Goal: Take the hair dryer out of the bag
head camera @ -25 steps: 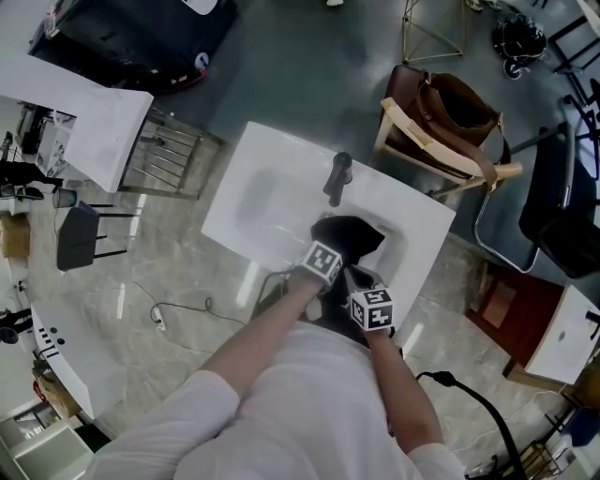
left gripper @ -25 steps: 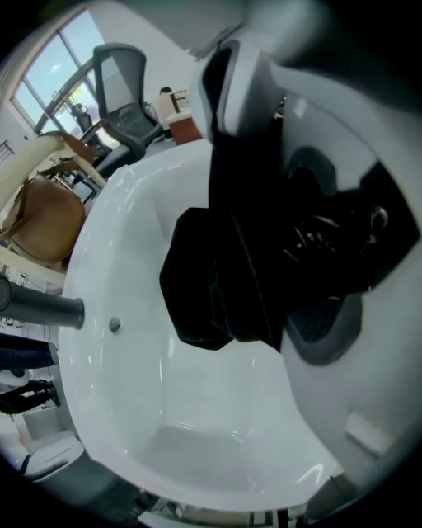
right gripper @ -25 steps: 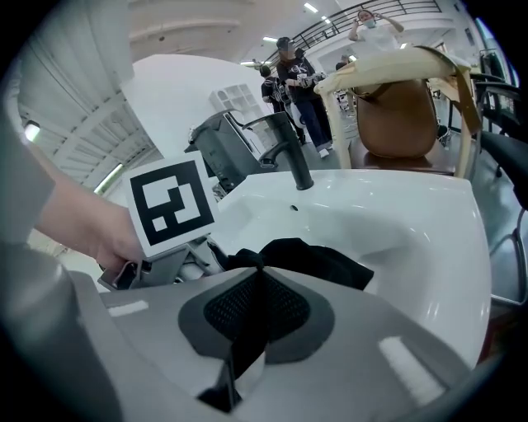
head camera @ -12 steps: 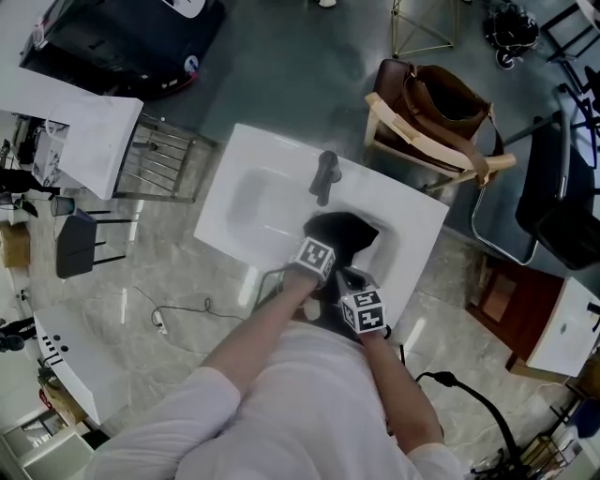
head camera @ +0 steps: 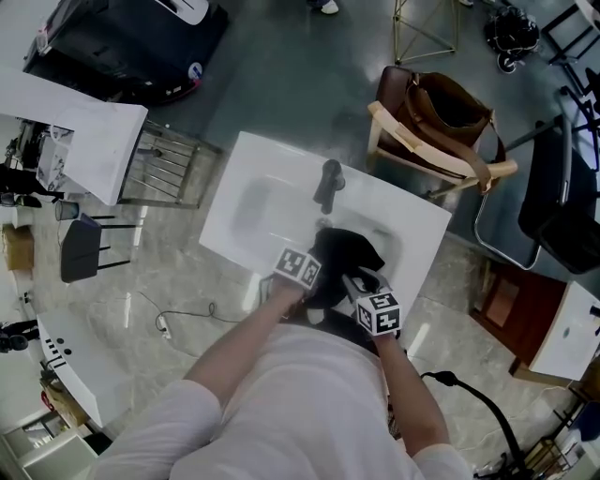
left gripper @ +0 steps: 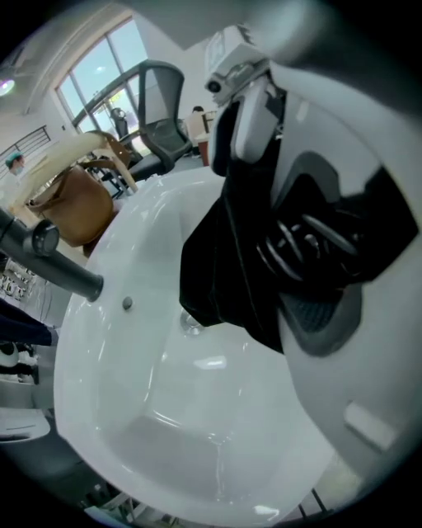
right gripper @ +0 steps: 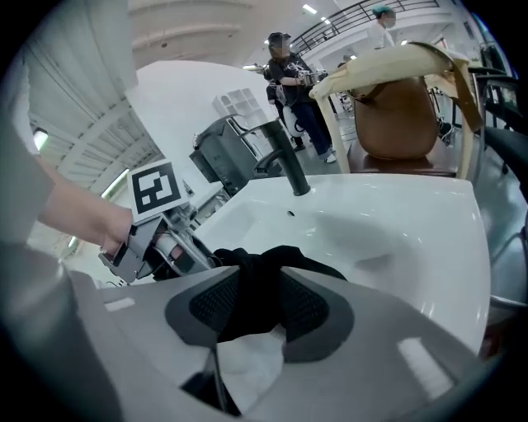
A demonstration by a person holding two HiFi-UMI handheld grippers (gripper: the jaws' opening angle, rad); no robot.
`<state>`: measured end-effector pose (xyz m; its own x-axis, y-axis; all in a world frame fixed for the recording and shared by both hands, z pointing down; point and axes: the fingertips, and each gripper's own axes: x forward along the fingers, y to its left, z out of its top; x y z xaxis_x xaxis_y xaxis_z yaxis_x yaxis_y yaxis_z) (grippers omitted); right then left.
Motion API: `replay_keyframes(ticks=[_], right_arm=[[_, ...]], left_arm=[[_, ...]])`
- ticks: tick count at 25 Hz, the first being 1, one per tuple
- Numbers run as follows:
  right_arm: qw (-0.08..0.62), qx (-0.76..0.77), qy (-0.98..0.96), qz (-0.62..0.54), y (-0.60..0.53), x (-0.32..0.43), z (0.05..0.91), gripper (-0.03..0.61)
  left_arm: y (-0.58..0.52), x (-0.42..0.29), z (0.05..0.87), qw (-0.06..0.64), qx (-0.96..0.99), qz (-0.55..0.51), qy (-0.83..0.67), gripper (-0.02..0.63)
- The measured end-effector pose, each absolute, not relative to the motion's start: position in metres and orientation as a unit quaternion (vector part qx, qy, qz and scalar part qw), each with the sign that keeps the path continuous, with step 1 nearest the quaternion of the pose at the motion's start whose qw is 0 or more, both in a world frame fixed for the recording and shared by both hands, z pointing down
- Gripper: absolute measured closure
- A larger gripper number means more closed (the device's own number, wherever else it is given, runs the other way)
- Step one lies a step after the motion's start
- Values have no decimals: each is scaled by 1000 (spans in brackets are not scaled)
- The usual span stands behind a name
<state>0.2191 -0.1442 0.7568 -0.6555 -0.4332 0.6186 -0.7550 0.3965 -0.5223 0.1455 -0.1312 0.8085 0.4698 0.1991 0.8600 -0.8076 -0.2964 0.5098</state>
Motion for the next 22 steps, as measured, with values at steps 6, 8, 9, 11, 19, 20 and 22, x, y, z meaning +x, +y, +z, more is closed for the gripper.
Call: replay_keyframes(ticks=[6,8,9,11,19,20,22], right_arm=[[171,375,-800,436,-149,240,760,407],[165,369,-802,441,-150,239,759,407],[160,360,-805,444,-150,236,757,406],[161,326,-815,451,-144,226,752,351],[211,283,-847,398,-130,202,738,248],[204,280,-847,403,-130,200,735,235],[193,284,-841,418,-131,200,733,217]], left_arm=[[-129,134,785,528,688,443,-228,388],[-128,132,778,523,698,434,-227,388],[-128,131,774,523,701,428,-230,388],[-129,128,765,532,702,410,-236,388],[-127,126,737,559,698,378,-240,388],[-126,124,734,556,699,380,-241,388],[-124,120,729,553,701,379,-242,388]])
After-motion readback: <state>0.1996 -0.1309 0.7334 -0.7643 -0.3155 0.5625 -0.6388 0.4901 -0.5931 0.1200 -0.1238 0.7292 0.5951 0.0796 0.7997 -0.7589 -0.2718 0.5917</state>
